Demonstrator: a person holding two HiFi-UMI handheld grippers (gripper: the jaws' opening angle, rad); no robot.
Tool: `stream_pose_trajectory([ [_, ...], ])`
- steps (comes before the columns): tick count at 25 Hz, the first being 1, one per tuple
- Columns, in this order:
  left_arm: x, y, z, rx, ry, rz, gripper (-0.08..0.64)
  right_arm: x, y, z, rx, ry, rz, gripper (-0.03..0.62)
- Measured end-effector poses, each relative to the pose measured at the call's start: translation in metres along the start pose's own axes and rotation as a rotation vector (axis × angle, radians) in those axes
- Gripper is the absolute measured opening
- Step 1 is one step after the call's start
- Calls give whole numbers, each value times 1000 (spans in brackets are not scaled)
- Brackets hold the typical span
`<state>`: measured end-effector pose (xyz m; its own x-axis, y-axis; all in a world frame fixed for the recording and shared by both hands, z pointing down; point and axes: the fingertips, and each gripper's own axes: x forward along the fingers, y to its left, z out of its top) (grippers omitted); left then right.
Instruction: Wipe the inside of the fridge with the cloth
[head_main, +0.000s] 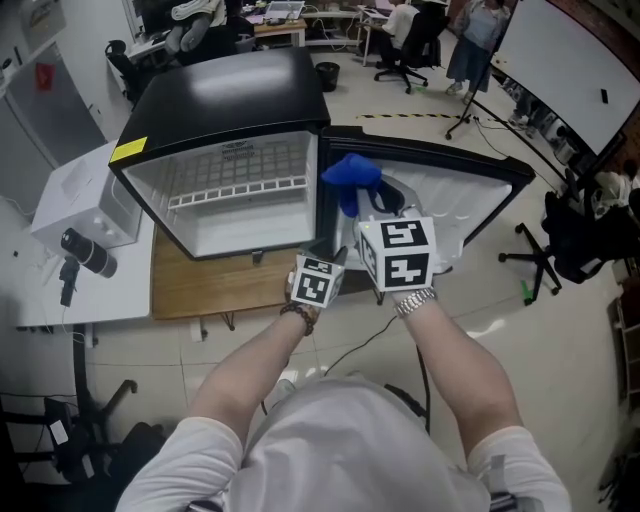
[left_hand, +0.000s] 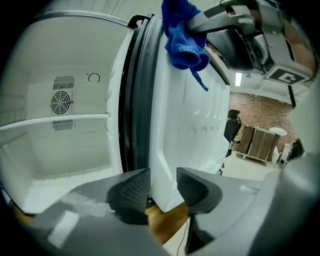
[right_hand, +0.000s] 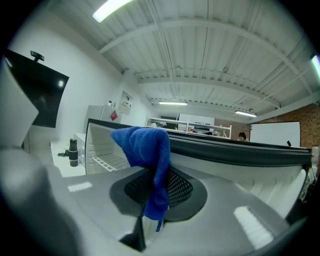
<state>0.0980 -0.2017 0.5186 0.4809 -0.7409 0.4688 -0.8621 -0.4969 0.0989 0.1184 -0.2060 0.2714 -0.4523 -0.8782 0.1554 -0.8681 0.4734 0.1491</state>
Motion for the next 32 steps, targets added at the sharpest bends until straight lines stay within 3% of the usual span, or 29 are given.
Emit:
stream_pose_trajectory([
  [10,14,-1,-6,-45,33,22,123,5,-1,5,-12,35,-18,41],
  [18,13,1,-6,-50,30,28,103,6,-12,3,30,43,-22,40],
  [32,12,2,-6,-38,29,35,98,-14,-58,-13,74,53,-119,40],
])
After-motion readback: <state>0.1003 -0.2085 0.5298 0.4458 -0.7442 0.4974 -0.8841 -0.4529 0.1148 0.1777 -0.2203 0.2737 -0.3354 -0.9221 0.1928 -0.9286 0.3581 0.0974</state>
